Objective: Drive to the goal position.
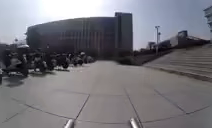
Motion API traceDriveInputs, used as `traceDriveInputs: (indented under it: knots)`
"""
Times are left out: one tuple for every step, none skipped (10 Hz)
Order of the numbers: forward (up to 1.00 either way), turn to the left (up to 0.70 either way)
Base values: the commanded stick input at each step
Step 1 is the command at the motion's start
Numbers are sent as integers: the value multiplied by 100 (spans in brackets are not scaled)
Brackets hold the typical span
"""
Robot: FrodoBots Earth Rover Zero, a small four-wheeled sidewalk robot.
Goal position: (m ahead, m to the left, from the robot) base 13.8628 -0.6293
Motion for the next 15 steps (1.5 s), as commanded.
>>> traceDriveInputs:
  knots:
    - [100, 0]
    - [100, -27]
    - [100, -27]
    - [100, -27]
    - [100, -27]
    - [100, -17]
    - [100, 0]
    - [100, 0]
    - [100, 0]
    - [100, 0]
    - [100, 0]
    - [100, 0]
    - [100, 0]
    - [100, 0]
    - [100, 0]
